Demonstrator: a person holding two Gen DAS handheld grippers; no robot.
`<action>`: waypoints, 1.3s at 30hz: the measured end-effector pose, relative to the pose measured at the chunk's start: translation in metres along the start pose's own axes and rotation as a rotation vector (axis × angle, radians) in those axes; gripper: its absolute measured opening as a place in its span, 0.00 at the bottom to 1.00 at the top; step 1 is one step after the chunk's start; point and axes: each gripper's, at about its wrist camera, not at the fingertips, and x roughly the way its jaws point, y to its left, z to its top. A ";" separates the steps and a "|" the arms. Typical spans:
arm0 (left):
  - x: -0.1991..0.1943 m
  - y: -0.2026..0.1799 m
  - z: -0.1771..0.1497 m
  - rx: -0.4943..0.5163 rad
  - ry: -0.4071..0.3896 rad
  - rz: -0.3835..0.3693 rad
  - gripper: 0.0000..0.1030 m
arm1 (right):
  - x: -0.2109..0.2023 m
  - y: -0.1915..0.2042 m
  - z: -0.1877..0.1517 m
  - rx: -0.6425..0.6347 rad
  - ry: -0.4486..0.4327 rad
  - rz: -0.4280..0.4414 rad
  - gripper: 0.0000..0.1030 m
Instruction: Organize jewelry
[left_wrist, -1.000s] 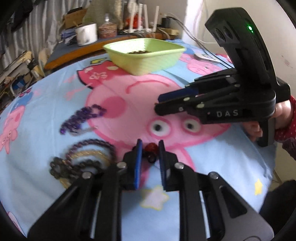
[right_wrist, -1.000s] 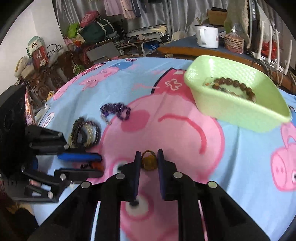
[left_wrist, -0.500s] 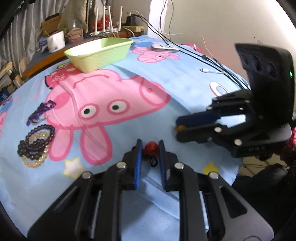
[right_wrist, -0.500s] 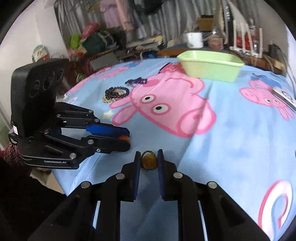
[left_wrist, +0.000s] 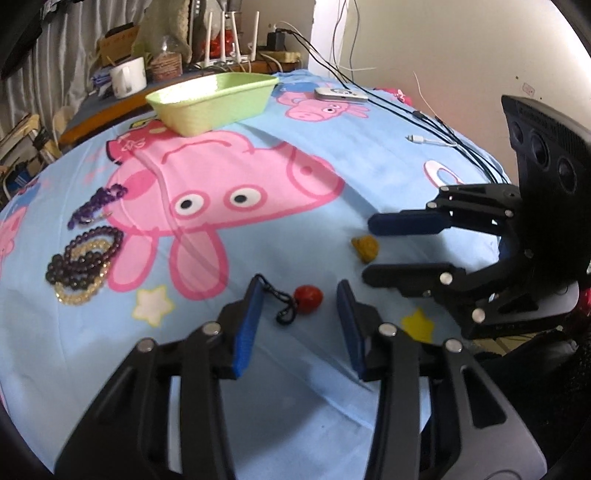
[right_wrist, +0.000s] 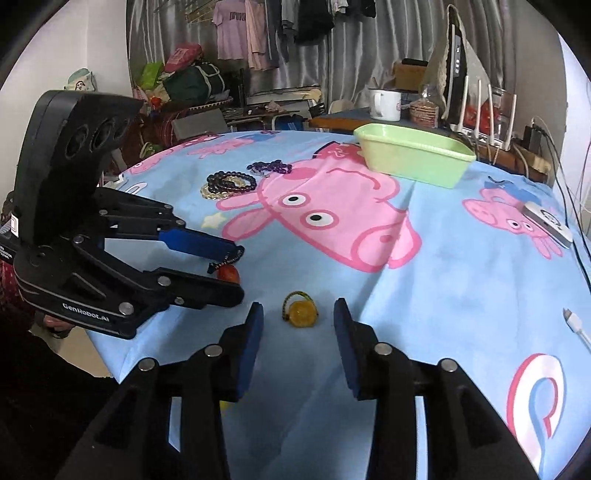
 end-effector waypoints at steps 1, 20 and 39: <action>0.000 0.000 0.000 0.000 -0.001 0.003 0.38 | 0.000 -0.001 0.000 0.001 -0.001 -0.002 0.08; -0.028 0.058 0.051 -0.144 -0.143 -0.019 0.15 | -0.016 -0.045 0.061 0.107 -0.134 0.053 0.00; -0.019 0.121 0.154 -0.206 -0.261 0.001 0.15 | 0.005 -0.129 0.151 0.141 -0.267 0.005 0.00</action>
